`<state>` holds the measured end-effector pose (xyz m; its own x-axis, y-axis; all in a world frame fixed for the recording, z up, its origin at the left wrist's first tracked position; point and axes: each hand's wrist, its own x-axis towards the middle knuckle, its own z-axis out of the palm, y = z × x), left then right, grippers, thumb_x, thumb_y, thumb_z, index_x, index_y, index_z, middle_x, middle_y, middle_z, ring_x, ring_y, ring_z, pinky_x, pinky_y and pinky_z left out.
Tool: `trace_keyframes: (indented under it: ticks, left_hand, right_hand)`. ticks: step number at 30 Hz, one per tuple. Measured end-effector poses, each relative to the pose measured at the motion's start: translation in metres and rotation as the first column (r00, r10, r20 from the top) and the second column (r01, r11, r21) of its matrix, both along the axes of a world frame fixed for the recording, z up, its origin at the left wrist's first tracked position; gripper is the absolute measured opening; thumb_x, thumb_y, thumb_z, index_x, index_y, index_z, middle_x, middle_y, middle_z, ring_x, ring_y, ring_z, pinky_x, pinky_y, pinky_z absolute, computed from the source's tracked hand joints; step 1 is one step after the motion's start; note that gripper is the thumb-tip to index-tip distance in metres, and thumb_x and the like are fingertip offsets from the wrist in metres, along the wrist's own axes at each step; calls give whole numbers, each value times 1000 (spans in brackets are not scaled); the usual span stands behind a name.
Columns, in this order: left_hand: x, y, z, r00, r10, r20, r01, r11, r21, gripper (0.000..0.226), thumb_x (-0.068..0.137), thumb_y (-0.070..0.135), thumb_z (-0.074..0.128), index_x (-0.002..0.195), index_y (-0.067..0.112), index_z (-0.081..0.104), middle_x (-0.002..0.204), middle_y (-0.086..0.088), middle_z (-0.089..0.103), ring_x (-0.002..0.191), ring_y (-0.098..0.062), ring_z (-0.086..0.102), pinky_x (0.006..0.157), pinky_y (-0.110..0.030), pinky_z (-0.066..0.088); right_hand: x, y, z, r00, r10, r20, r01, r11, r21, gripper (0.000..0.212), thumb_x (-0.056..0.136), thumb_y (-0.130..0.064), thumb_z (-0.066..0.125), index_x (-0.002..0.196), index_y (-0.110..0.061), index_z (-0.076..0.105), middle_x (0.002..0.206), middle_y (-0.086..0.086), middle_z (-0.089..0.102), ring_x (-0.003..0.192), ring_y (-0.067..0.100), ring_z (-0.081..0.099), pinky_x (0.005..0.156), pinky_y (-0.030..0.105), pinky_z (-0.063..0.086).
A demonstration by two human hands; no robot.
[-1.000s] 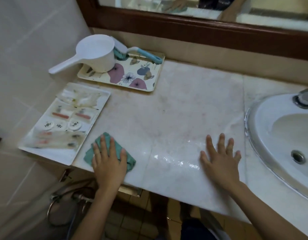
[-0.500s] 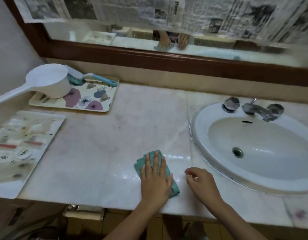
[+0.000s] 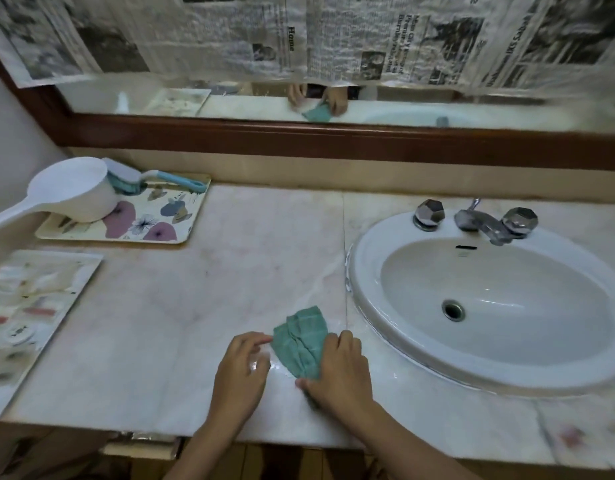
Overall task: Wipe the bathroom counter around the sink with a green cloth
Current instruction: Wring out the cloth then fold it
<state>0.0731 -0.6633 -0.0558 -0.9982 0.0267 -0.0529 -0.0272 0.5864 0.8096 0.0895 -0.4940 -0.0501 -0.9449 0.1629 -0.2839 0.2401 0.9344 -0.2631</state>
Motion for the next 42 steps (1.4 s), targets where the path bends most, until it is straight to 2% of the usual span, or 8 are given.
trace_keyframes:
  ticks: [6, 10, 16, 21, 27, 32, 36, 42]
  left_hand:
    - [5, 11, 12, 932, -338, -129, 298, 920, -254, 50, 78, 43, 53, 127, 34, 53, 131, 23, 43, 122, 0, 42, 96, -24, 41]
    - [-8, 61, 40, 618, -732, -287, 526, 657, -540, 81, 64, 43, 66, 140, 22, 44, 150, 3, 37, 141, -16, 31, 104, -31, 32]
    - [-86, 147, 92, 213, -774, -596, 387, 627, -676, 27, 69, 13, 61, 94, 19, 53, 76, 0, 54, 64, -21, 53, 79, -35, 46]
    - [-130, 215, 159, 277, -930, -240, 442, 345, -828, 17, 81, 29, 54, 95, 18, 54, 88, -2, 63, 68, -28, 61, 51, -30, 42]
    - [-135, 288, 226, 579, -744, 332, 793, 420, -442, 26, 75, 28, 77, 66, 13, 58, 57, 0, 54, 44, -15, 55, 46, -24, 49]
    - [-150, 303, 237, 516, -804, 294, 803, 335, -494, 28, 79, 40, 70, 94, 15, 67, 80, -1, 63, 73, -22, 65, 66, -28, 53]
    - [-134, 293, 225, 99, -845, -526, 157, 535, -830, 57, 76, 39, 59, 129, 19, 56, 127, -7, 58, 118, -27, 54, 98, -40, 38]
    - [-127, 316, 203, -124, -768, -628, 177, 606, -776, 45, 79, 18, 59, 124, 12, 58, 115, -9, 63, 118, -30, 56, 101, -43, 40]
  right_hand:
    - [-14, 38, 16, 971, -51, 232, 128, 935, -330, 15, 77, -17, 60, 88, -15, 50, 95, 6, 57, 82, 20, 55, 61, 27, 40]
    - [-18, 97, 61, 794, 178, 582, 517, 306, -799, 21, 82, 0, 49, 101, -10, 49, 77, 20, 63, 57, 27, 58, 53, 30, 48]
    - [-23, 167, 124, 807, 369, 461, 418, 195, -887, 18, 81, -3, 47, 96, -7, 57, 60, 7, 43, 47, 16, 35, 41, 21, 29]
    - [-42, 216, 171, 977, 46, 210, 134, 631, -764, 16, 74, -20, 67, 85, -14, 57, 62, 4, 54, 51, 16, 47, 47, 27, 39]
    - [-52, 257, 161, 699, 424, -575, -206, 890, 406, 30, 77, -41, 51, 98, -21, 42, 70, 4, 61, 54, 27, 59, 43, 27, 33]
    - [-55, 279, 176, 743, 179, -645, -246, 969, -14, 16, 83, -35, 55, 98, -28, 51, 66, -4, 59, 56, 16, 54, 52, 31, 41]
    - [-57, 287, 198, 952, -305, -38, 92, 401, -911, 25, 91, -31, 58, 72, -14, 60, 54, 3, 46, 44, 16, 37, 40, 25, 28]
    - [-54, 327, 208, 890, 352, 290, 336, -76, -939, 27, 87, -38, 47, 91, -13, 59, 51, -4, 43, 36, 5, 30, 38, 15, 22]
